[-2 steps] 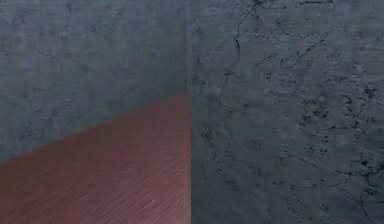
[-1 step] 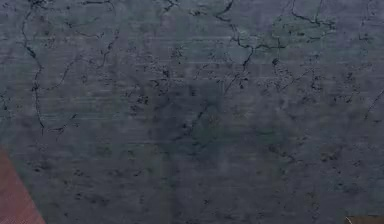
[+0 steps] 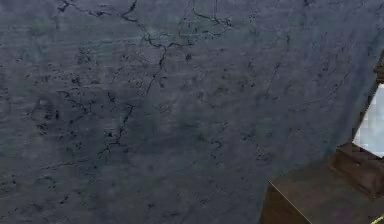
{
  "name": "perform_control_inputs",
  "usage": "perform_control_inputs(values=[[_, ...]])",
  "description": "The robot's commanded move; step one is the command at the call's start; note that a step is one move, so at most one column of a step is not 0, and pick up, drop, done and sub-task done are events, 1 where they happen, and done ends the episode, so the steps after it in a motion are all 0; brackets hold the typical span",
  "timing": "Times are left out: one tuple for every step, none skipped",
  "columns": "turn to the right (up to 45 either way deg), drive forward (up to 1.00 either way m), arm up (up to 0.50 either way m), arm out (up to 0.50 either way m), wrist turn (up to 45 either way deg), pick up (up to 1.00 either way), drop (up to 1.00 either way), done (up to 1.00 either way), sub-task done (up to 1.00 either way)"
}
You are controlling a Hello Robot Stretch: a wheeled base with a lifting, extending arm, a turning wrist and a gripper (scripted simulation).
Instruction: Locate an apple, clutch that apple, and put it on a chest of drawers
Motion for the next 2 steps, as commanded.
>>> perform_control_inputs(values=[[-45.0, 0.00, 0.00, 0.00, 0.0, 0.00, 0.00, 0.00, 0.00], [-45.0, 0.00, 0.00, 0.00, 0.0, 0.00, 0.00, 0.00, 0.00]])
